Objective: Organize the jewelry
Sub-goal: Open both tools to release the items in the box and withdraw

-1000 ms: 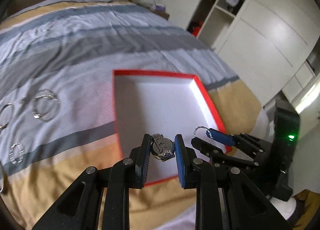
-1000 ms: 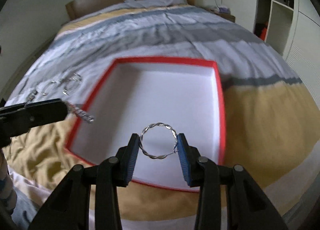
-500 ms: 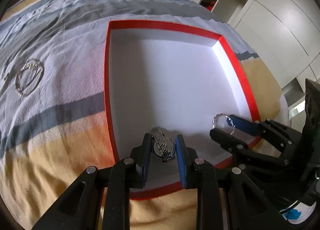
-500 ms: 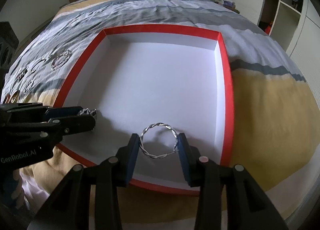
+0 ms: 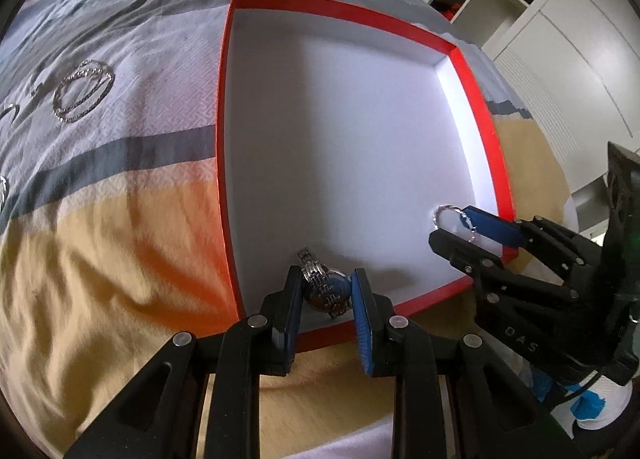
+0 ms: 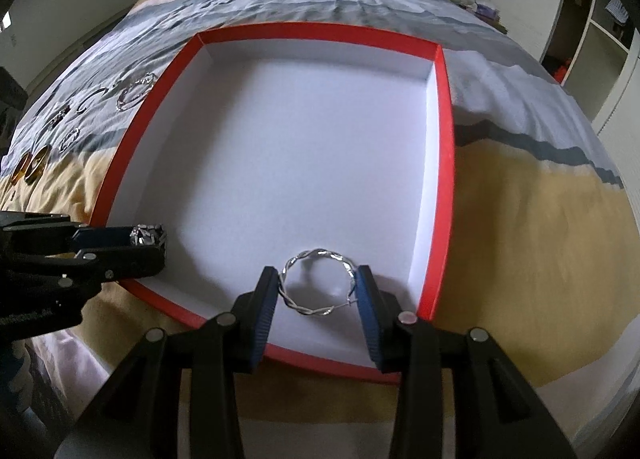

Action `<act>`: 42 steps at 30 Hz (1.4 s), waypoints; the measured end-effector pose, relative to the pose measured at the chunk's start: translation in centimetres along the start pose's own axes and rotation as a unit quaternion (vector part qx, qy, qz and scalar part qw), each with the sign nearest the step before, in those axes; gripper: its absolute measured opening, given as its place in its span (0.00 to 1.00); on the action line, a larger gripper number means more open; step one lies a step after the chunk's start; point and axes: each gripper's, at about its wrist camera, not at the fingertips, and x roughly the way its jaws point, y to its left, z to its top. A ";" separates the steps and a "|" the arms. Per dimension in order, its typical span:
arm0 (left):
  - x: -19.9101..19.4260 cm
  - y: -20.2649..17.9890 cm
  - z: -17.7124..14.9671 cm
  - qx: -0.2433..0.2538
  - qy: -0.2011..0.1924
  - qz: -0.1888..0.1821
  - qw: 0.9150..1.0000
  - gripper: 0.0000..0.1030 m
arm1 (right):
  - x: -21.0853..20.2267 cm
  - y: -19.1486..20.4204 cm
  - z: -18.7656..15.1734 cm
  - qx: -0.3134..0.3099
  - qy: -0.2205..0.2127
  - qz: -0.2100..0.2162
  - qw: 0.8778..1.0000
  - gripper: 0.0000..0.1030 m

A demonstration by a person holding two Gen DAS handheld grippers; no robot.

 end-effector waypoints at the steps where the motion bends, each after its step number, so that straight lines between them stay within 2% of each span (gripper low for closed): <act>1: 0.0 0.1 0.1 -0.004 -0.001 -0.007 1.000 0.24 | 0.0 0.0 0.0 0.000 0.000 0.000 1.000 0.37; 5: -0.6 0.9 0.2 -0.015 -0.009 -0.041 0.999 0.27 | 0.0 -0.1 0.2 0.006 -0.001 0.002 1.000 0.39; 8: -1.1 1.0 0.4 -0.008 -0.011 -0.057 0.998 0.35 | -0.2 0.0 0.4 0.011 -0.006 0.005 1.000 0.42; 13: -2.5 0.7 0.5 0.005 -0.023 -0.058 0.998 0.47 | -0.8 -0.3 0.3 0.028 -0.014 0.008 0.999 0.44; 18: -5.0 1.0 0.3 0.009 -0.042 -0.055 0.998 0.48 | -2.1 -0.8 0.0 0.034 -0.020 0.007 0.999 0.44; 23: -9.1 2.4 -1.1 0.006 -0.076 -0.019 0.997 0.50 | -4.2 -0.7 -0.8 0.041 -0.029 0.001 0.999 0.44; 29: -15.4 6.2 -5.9 -0.020 -0.124 0.047 0.991 0.52 | -8.1 0.0 -2.4 0.050 -0.048 0.001 0.998 0.44; 33: -18.4 7.9 -9.3 -0.030 -0.115 0.079 0.990 0.57 | -11.1 1.8 -3.3 0.050 -0.067 0.013 0.996 0.44; 39: -24.5 11.3 -15.9 -0.054 -0.159 0.129 0.977 0.61 | -15.9 6.2 -4.2 0.030 -0.102 0.036 0.994 0.44; 42: -27.1 13.0 -18.6 -0.073 -0.175 0.145 0.971 0.67 | -17.9 8.5 -4.6 0.018 -0.118 0.047 0.992 0.44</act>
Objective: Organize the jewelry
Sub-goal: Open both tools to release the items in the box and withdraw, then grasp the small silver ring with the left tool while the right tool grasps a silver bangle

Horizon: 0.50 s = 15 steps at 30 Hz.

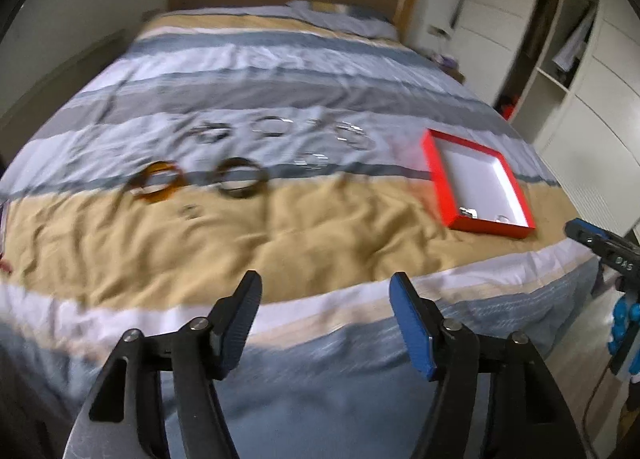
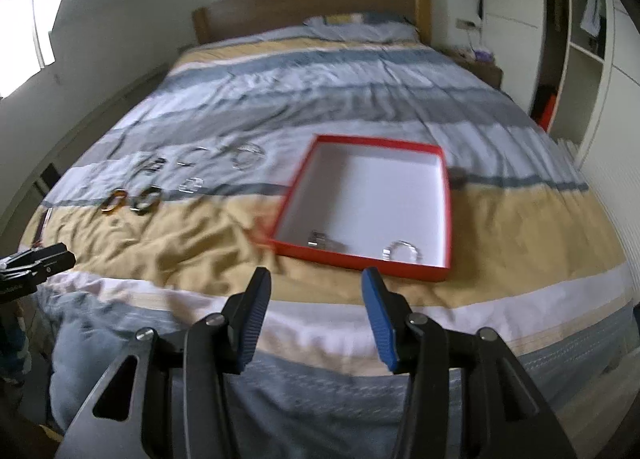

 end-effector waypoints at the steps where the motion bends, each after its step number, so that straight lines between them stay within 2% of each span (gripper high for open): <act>1: -0.8 0.9 -0.5 -0.008 -0.004 0.006 1.000 0.69 | -0.4 0.7 -0.1 -0.004 -0.004 0.003 1.000 0.44; 7: -3.4 6.5 -2.5 -0.058 -0.024 0.031 0.998 0.70 | -1.4 5.5 0.2 -0.036 -0.010 0.022 0.999 0.44; 15: -0.2 11.0 -1.6 -0.082 -0.018 0.042 0.996 0.70 | 3.1 10.0 2.3 -0.064 0.013 0.043 0.997 0.44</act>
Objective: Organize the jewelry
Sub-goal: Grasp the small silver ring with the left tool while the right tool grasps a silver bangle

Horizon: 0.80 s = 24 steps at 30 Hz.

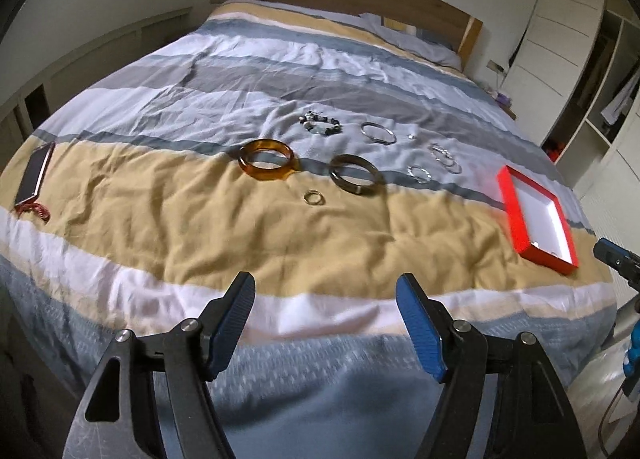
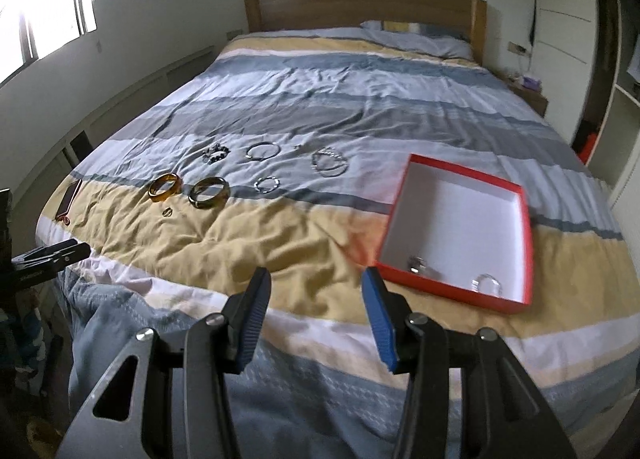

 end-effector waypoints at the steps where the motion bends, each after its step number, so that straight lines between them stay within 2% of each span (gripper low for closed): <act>1: 0.7 0.2 0.4 -0.001 0.001 -0.002 1.000 0.70 | 0.6 0.3 0.1 0.000 0.003 0.002 1.000 0.44; 5: 3.8 0.5 1.8 0.003 0.008 -0.011 1.000 0.66 | 4.7 1.4 1.8 -0.006 0.019 0.012 1.000 0.44; 10: 8.4 0.6 3.9 0.010 0.032 -0.022 0.999 0.54 | 9.7 2.7 3.5 -0.012 0.040 0.026 0.999 0.44; 14: 12.0 0.7 5.2 0.015 0.046 -0.020 0.999 0.52 | 14.2 3.9 4.8 -0.024 0.058 0.036 0.997 0.44; 19: 15.1 1.1 6.2 0.017 0.062 -0.021 0.998 0.41 | 18.3 4.7 6.1 -0.030 0.070 0.048 0.996 0.44; 24: 17.1 1.2 6.5 0.018 0.073 -0.025 0.997 0.36 | 22.3 5.4 7.0 -0.037 0.082 0.055 0.994 0.44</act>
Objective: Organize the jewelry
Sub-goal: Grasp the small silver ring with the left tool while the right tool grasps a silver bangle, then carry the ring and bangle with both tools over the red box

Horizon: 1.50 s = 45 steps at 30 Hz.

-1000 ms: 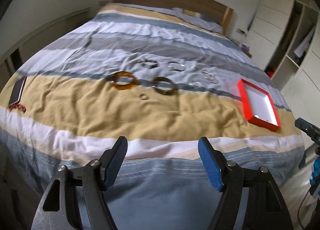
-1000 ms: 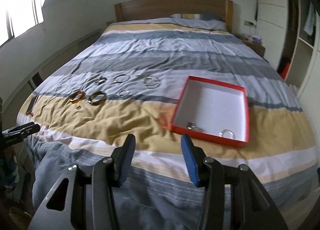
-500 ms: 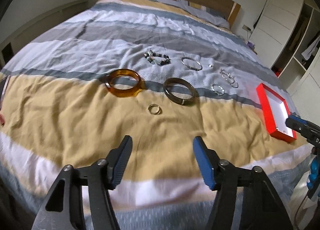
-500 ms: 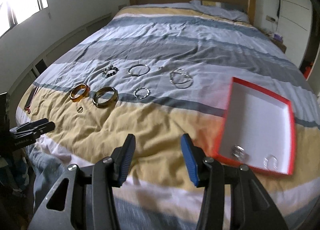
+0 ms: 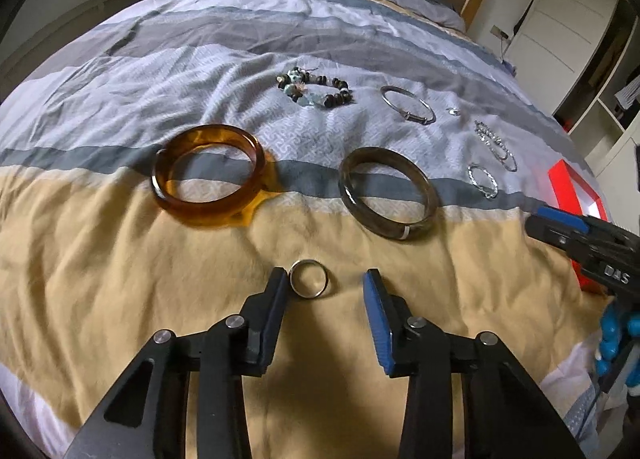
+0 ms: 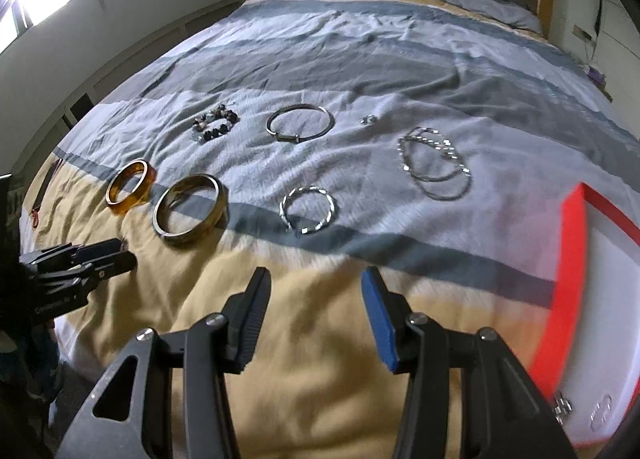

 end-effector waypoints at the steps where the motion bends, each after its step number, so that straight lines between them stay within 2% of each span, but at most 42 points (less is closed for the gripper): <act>1: 0.2 0.0 0.1 0.001 0.001 0.000 1.000 0.35 | 0.5 0.0 0.2 0.000 0.001 0.001 1.000 0.44; 5: 0.8 0.1 0.1 0.000 0.005 0.002 1.000 0.29 | 2.3 0.0 1.3 0.001 0.004 0.010 1.000 0.49; 12: 1.2 0.4 0.2 -0.005 0.005 0.002 1.000 0.18 | 4.8 0.8 2.6 0.000 0.002 0.009 1.000 0.49; 14: 1.2 0.4 0.2 -0.006 0.005 -0.001 1.000 0.18 | 5.2 0.5 2.9 0.011 0.001 0.009 1.000 0.48; 16: 1.1 0.5 0.2 -0.007 0.003 -0.003 1.000 0.18 | 5.4 0.4 3.0 0.015 -0.001 0.008 1.000 0.38; 22: 0.4 0.5 0.0 -0.009 -0.006 -0.004 1.000 0.18 | 5.0 0.1 2.7 0.016 -0.003 0.011 1.000 0.37; 29: -1.6 -0.3 -0.6 -0.006 -0.014 0.000 1.000 0.18 | 2.1 0.5 1.8 0.018 -0.022 0.033 0.999 0.37; 36: -4.7 -2.4 -1.3 0.006 -0.028 -0.002 1.000 0.18 | -3.4 0.0 0.0 0.032 -0.051 0.048 0.997 0.37; 45: -7.9 -8.5 -1.4 0.043 -0.040 -0.034 0.998 0.18 | -10.5 -3.0 -3.6 0.055 -0.089 0.033 0.994 0.37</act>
